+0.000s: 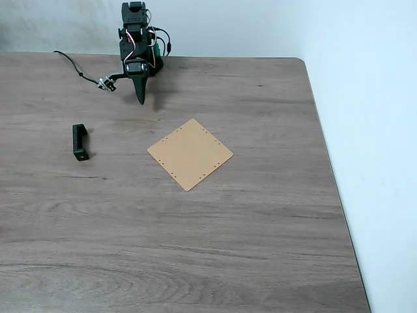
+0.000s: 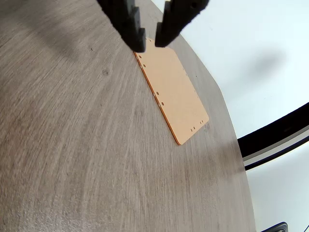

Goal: Grasp a black block and then place it on the board.

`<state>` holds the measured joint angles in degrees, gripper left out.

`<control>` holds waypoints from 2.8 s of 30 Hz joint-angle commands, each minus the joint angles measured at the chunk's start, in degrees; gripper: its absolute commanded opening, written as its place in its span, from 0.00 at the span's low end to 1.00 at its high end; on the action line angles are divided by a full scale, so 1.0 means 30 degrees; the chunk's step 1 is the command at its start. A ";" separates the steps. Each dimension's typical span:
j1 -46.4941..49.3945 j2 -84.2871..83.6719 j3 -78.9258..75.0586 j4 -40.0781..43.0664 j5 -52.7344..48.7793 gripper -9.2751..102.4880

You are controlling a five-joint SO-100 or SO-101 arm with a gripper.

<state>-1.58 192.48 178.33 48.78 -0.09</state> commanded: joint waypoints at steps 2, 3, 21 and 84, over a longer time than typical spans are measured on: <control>-0.0205 0.0381 0.0293 -0.0176 -0.0059 0.08; -0.0205 0.0381 0.0293 -0.0176 -0.0059 0.08; -0.0205 0.0381 0.0293 -0.0176 -0.0059 0.08; 0.5010 -1.8867 -1.5146 -0.3574 -1.6143 0.08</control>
<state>12.74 140.36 141.06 40.34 -40.34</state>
